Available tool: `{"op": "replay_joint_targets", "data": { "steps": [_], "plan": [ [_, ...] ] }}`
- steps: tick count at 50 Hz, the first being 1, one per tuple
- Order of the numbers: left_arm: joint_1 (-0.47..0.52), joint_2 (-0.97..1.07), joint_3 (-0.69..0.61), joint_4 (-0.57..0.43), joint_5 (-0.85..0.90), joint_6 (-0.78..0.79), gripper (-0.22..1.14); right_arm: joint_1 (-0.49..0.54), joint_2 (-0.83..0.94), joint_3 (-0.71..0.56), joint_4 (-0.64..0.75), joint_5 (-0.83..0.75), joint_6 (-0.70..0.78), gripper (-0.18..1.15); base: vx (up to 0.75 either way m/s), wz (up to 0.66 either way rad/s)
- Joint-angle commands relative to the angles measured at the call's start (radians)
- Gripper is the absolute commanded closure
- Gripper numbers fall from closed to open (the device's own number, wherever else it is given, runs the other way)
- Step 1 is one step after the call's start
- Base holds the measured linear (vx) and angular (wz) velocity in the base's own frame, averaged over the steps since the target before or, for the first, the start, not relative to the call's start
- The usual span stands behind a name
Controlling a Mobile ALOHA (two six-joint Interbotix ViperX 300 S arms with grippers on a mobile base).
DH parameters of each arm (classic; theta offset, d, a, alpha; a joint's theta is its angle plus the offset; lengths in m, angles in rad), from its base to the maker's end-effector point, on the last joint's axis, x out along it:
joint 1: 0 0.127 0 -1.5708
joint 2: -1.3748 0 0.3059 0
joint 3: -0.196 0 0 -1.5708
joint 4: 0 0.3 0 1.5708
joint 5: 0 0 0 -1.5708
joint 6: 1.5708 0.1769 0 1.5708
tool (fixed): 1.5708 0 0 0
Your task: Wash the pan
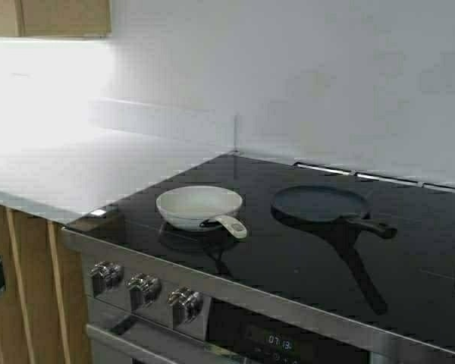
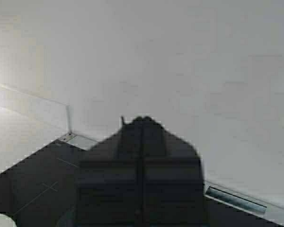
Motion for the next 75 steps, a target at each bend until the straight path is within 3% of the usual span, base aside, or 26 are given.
{"op": "replay_joint_targets", "data": {
  "steps": [1,4,13,16,23,39,51,75],
  "plan": [
    [-0.002,0.011,-0.002,0.000,0.071,-0.015,0.92,0.011,0.015,0.006,0.000,-0.008,-0.002,0.94,0.00,0.00],
    [-0.023,0.014,-0.014,0.003,0.086,-0.031,0.73,0.011,0.015,0.011,-0.002,-0.009,-0.002,0.87,0.00,0.00],
    [-0.098,0.074,-0.034,-0.025,0.092,-0.149,0.01,0.011,0.015,0.015,-0.002,-0.009,-0.002,0.92,0.00,0.00],
    [-0.123,0.124,-0.037,-0.034,0.091,-0.239,-0.14,0.012,0.017,0.017,-0.002,-0.009,-0.002,0.91,0.00,0.00],
    [-0.206,0.276,-0.037,-0.020,0.051,-0.393,-0.08,0.011,0.018,0.021,-0.003,-0.009,-0.002,0.91,0.00,0.00],
    [-0.388,0.726,-0.052,0.025,-0.293,-0.603,-0.08,0.011,0.023,0.025,-0.003,-0.017,0.000,0.92,0.00,0.00],
    [-0.402,1.098,-0.144,0.236,-0.572,-0.916,-0.08,0.012,0.025,0.031,-0.005,-0.026,0.000,0.91,0.00,0.00],
    [-0.402,1.658,-0.397,0.295,-0.830,-1.178,-0.08,0.011,0.026,0.035,-0.003,-0.026,0.000,0.91,0.00,0.00]
  ]
}}
